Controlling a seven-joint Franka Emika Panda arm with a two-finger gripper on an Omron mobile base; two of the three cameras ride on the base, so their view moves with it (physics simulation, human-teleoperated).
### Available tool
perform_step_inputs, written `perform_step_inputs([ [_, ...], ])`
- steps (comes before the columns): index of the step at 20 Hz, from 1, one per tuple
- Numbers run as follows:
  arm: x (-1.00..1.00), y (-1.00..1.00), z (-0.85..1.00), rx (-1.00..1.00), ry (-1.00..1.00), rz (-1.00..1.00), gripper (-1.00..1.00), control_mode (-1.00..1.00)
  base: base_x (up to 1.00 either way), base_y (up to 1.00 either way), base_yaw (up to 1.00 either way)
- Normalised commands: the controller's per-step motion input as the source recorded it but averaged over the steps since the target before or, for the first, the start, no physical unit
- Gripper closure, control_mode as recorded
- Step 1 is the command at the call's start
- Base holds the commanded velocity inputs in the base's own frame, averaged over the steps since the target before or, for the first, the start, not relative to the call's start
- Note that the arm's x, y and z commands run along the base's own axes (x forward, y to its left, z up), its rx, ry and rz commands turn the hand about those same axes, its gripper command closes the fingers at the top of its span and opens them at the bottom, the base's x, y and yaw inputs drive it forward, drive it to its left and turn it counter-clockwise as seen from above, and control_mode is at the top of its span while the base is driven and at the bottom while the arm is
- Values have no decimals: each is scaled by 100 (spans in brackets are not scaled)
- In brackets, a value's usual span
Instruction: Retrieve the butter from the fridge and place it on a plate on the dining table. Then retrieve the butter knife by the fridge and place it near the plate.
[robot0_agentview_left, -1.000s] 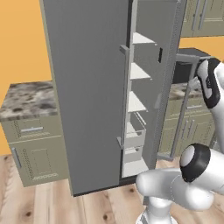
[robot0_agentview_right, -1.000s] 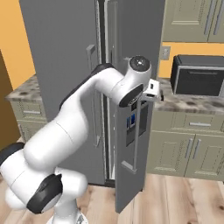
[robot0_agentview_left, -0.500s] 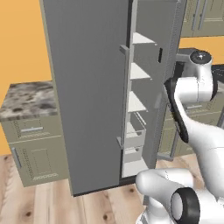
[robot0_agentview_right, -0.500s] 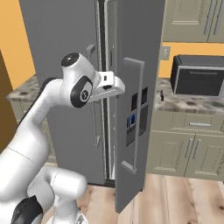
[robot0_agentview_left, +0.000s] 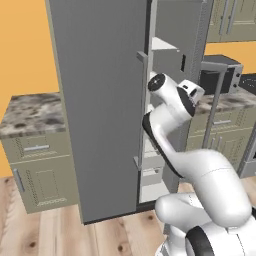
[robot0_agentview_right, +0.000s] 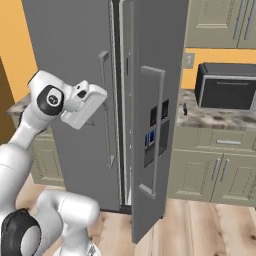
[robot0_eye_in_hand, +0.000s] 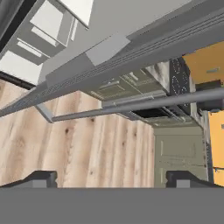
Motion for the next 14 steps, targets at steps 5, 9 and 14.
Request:
perform_step_inputs([
  [5, 51, 6, -12, 0, 23, 5, -100, -100, 0, 0, 0],
  [9, 59, 0, -7, -1, 24, 10, -100, -100, 0, 0, 0],
  [14, 47, 0, -1, -9, 16, 8, -100, -100, 0, 0, 0],
])
